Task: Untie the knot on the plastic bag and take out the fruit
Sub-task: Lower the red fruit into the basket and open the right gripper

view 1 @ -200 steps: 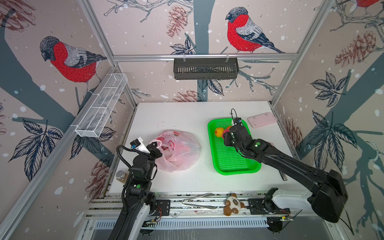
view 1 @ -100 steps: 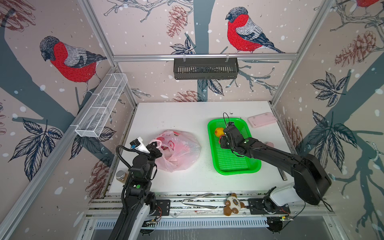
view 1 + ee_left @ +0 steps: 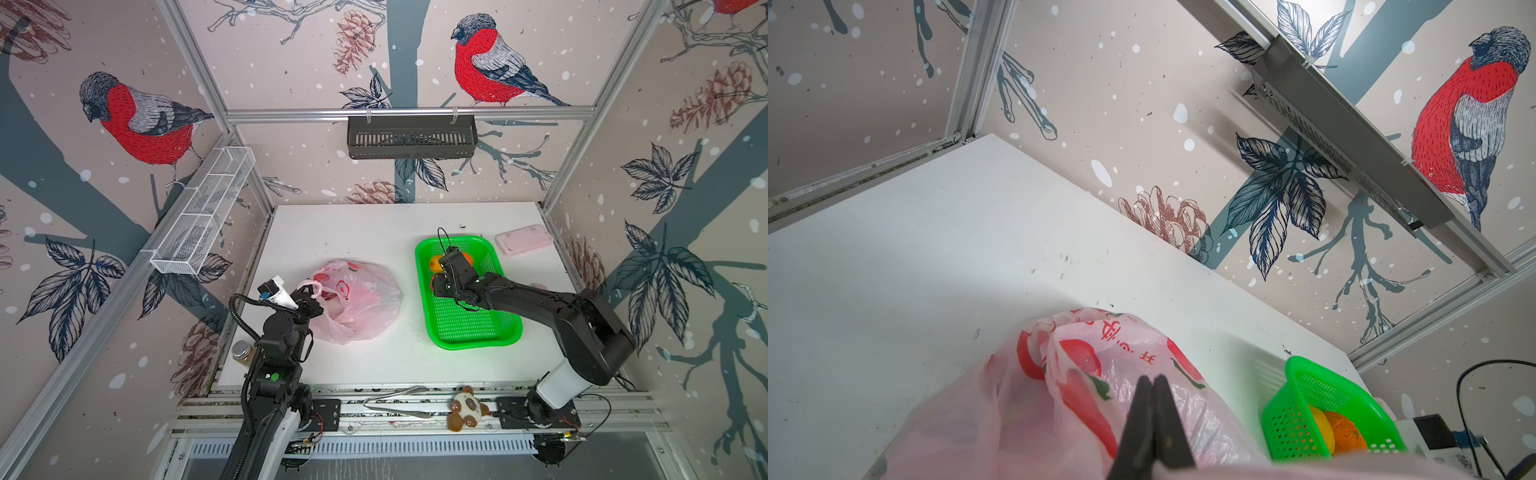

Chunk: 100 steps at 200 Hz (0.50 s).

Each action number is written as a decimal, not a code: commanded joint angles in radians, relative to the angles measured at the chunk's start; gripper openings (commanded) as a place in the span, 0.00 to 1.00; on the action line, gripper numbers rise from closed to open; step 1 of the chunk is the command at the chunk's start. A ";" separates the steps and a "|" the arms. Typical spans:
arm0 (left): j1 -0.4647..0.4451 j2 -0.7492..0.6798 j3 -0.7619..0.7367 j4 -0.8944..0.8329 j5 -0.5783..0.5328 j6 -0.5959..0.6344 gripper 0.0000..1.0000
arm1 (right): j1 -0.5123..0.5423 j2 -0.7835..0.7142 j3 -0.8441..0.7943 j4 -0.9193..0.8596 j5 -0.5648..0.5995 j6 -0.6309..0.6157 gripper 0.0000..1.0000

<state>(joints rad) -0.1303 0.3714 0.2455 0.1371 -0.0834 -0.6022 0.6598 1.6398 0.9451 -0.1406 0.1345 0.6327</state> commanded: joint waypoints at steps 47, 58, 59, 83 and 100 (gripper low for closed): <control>0.000 -0.027 0.000 -0.024 -0.027 -0.004 0.00 | -0.017 0.059 0.024 0.047 -0.021 -0.002 0.52; 0.000 -0.029 0.000 -0.029 -0.029 -0.005 0.00 | -0.019 0.063 0.026 0.052 -0.027 -0.004 0.55; 0.000 -0.028 0.000 -0.029 -0.029 -0.004 0.00 | -0.020 0.063 0.026 0.054 -0.027 -0.004 0.55; 0.000 -0.032 0.000 -0.033 -0.032 -0.005 0.00 | -0.023 0.071 0.029 0.056 -0.031 -0.008 0.60; 0.000 -0.034 0.000 -0.037 -0.033 -0.005 0.00 | -0.023 0.076 0.032 0.058 -0.033 -0.008 0.63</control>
<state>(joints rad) -0.1303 0.3408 0.2447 0.0933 -0.1055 -0.6025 0.6376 1.7069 0.9676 -0.1040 0.1081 0.6289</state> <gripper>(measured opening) 0.048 0.615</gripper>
